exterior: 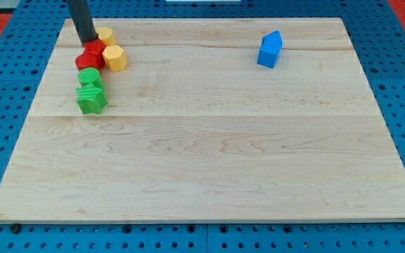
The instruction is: Push the yellow heart slightly down
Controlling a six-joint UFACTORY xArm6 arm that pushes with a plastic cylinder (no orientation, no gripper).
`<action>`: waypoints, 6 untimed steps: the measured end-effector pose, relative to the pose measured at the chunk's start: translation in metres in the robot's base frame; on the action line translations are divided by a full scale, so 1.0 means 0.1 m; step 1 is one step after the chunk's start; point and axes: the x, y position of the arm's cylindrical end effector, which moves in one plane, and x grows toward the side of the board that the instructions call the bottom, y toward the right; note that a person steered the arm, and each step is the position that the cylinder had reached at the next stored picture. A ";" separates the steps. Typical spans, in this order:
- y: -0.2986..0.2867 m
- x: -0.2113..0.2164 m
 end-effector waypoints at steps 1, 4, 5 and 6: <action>-0.04 0.07; -0.01 -0.68; 0.21 -0.69; 0.48 -0.69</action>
